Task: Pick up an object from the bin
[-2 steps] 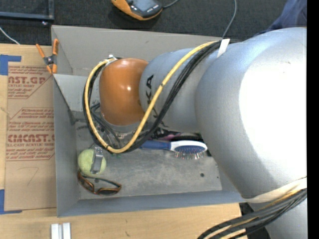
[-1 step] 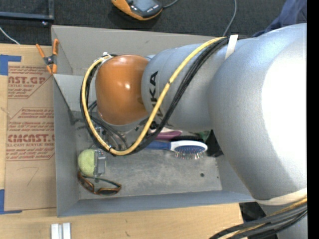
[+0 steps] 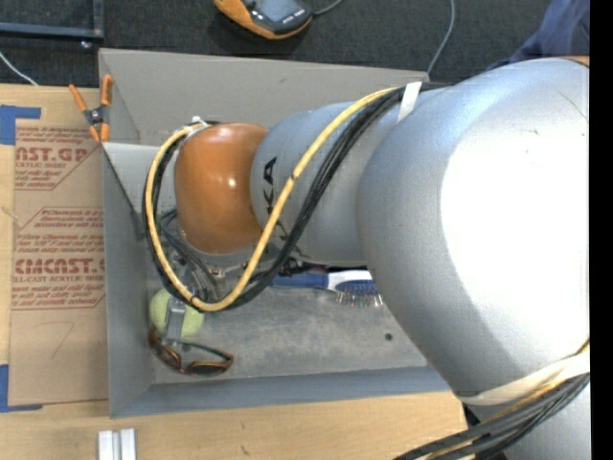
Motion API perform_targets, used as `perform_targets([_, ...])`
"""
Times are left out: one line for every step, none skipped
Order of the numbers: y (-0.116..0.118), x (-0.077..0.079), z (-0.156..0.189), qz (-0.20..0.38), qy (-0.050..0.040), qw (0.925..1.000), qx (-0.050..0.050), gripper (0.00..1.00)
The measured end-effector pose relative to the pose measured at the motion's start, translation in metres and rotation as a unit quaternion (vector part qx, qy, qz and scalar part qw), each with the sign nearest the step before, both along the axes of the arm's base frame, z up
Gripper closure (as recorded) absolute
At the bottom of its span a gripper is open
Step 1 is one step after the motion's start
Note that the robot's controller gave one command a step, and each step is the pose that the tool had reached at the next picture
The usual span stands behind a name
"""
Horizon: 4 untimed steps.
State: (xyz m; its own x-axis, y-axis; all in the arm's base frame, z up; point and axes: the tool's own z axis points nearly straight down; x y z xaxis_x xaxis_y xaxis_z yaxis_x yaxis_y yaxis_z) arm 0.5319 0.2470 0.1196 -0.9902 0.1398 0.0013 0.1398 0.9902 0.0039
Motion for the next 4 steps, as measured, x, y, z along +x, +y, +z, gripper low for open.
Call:
perform_targets([0.0005, -0.0042, -0.0476, 0.106, -0.0019, 0.9943, 0.000, 0.00])
perform_targets([-0.0065, -0.0115, -0.0477, -0.036, -0.0024, 0.9993, 0.002, 1.00])
perform_targets([-0.0065, -0.0115, -0.0477, -0.036, -0.0024, 0.9993, 0.002, 1.00])
perform_targets([-0.0076, -0.0140, -0.0402, -0.037, 0.0019, 0.9993, 0.000, 1.00])
